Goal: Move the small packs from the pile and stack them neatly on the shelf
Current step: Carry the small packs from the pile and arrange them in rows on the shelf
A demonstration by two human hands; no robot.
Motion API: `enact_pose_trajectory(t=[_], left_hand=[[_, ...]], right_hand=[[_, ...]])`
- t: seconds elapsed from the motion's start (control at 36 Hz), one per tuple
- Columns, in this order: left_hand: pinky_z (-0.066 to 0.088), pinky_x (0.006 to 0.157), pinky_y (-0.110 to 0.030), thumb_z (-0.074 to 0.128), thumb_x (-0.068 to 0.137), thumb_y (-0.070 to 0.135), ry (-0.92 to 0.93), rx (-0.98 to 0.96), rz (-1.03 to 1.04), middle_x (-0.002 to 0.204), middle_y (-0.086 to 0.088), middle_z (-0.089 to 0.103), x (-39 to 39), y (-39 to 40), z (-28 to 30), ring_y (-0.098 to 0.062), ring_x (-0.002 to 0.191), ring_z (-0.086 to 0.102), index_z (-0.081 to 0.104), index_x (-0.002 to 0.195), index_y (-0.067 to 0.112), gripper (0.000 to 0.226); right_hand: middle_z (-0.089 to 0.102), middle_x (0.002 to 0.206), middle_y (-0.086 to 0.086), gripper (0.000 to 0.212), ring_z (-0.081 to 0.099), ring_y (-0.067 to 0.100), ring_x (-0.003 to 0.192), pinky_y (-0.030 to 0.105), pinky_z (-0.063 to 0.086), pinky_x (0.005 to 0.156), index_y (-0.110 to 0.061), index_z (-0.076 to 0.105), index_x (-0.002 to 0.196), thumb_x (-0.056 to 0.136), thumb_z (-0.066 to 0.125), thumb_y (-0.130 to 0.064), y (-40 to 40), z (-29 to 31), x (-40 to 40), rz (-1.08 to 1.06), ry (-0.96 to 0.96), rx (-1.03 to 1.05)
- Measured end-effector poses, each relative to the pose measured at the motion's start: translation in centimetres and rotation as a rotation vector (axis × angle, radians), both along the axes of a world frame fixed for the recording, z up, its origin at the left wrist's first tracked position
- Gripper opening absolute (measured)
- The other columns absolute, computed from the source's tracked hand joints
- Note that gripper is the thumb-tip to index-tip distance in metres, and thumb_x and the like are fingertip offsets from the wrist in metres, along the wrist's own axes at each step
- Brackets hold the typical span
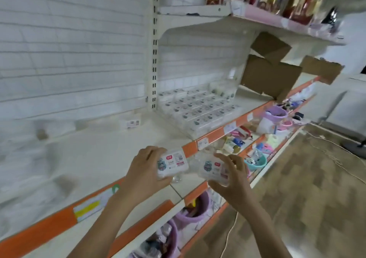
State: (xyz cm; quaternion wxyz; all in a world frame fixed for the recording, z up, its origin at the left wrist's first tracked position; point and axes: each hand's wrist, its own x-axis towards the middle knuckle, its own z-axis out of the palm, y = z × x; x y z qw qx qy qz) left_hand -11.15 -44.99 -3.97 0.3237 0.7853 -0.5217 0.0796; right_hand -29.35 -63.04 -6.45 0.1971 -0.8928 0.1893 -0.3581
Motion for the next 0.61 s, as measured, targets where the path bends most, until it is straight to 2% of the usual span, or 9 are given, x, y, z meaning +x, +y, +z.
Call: enact_pose_trajectory(t=[0.03, 0.11, 0.17, 0.25, 0.36, 0.47, 0.56, 0.61], left_hand=[[0.046, 0.073, -0.032, 0.065, 0.056, 0.045, 0.005, 0.011, -0.007, 0.102, -0.008, 0.058, -0.8, -1.7, -0.3, -0.028, 0.087, 0.058, 0.052, 0.112, 0.015, 0.065], [0.042, 0.079, -0.031, 0.079, 0.057, 0.027, 0.036, 0.017, -0.003, 0.108, -0.010, 0.056, -3.7, -6.6, -1.2, -0.031, 0.097, 0.054, 0.055, 0.117, 0.007, 0.068], [0.037, 0.084, -0.027, 0.082, 0.060, 0.019, 0.068, -0.004, 0.013, 0.113, -0.010, 0.053, -5.7, -9.7, -1.7, -0.028, 0.106, 0.050, 0.053, 0.120, 0.006, 0.068], [0.028, 0.091, -0.021, 0.079, 0.067, 0.021, 0.106, -0.003, 0.032, 0.123, -0.007, 0.047, -8.2, -13.8, -2.3, -0.022, 0.117, 0.041, 0.048, 0.127, 0.009, 0.068], [0.026, 0.091, -0.020, 0.077, 0.071, 0.024, 0.108, 0.000, 0.035, 0.125, -0.004, 0.045, -10.4, -18.4, -2.7, -0.021, 0.117, 0.039, 0.046, 0.129, 0.010, 0.067], [0.025, 0.091, -0.019, 0.074, 0.069, 0.031, 0.116, 0.009, 0.030, 0.125, -0.004, 0.045, -11.4, -21.9, -2.7, -0.020, 0.117, 0.040, 0.047, 0.127, 0.009, 0.068], [0.025, 0.092, -0.019, 0.070, 0.066, 0.041, 0.140, 0.015, 0.044, 0.123, 0.000, 0.043, -11.2, -23.8, -2.4, -0.015, 0.117, 0.038, 0.045, 0.128, 0.011, 0.073], [0.026, 0.092, -0.019, 0.071, 0.067, 0.042, 0.142, 0.019, 0.064, 0.123, 0.003, 0.042, -10.5, -24.8, -2.1, -0.009, 0.115, 0.035, 0.043, 0.130, 0.014, 0.074]], right_hand=[[0.033, 0.114, -0.006, 0.083, 0.030, 0.012, 0.106, 0.018, 0.033, 0.084, -0.041, 0.038, 0.121, 0.060, 0.085, -0.013, -1.2, -0.3, -1.2, -0.024, -0.010, -0.003], [0.046, 0.111, 0.007, 0.085, 0.040, 0.020, 0.100, 0.027, 0.035, 0.080, -0.030, 0.042, 0.121, 0.053, 0.089, -0.013, -5.2, -1.4, -4.7, -0.095, -0.013, -0.010], [0.051, 0.114, 0.014, 0.086, 0.042, 0.021, 0.100, 0.032, 0.036, 0.081, -0.027, 0.042, 0.122, 0.051, 0.090, -0.017, -8.1, -2.2, -6.9, -0.119, 0.009, -0.012], [0.050, 0.119, 0.012, 0.083, 0.042, 0.020, 0.104, 0.033, 0.039, 0.084, -0.032, 0.042, 0.122, 0.054, 0.088, -0.021, -12.0, -3.2, -9.4, -0.105, 0.012, 0.024], [0.043, 0.124, 0.001, 0.077, 0.039, 0.016, 0.109, 0.039, 0.049, 0.089, -0.036, 0.041, 0.121, 0.058, 0.084, -0.024, -16.8, -4.5, -11.5, -0.071, 0.003, 0.067], [0.033, 0.121, -0.011, 0.076, 0.040, 0.016, 0.112, 0.036, 0.052, 0.088, -0.036, 0.040, 0.122, 0.061, 0.083, -0.022, -20.3, -4.9, -12.4, -0.010, 0.004, 0.102], [0.035, 0.121, -0.011, 0.069, 0.037, 0.012, 0.113, 0.035, 0.049, 0.090, -0.027, 0.048, 0.125, 0.064, 0.078, -0.033, -22.5, -4.8, -12.2, 0.020, 0.027, 0.140], [0.038, 0.125, -0.008, 0.071, 0.033, 0.007, 0.113, 0.030, 0.043, 0.095, -0.026, 0.046, 0.129, 0.066, 0.077, -0.037, -23.8, -4.3, -11.5, 0.030, 0.056, 0.155]])
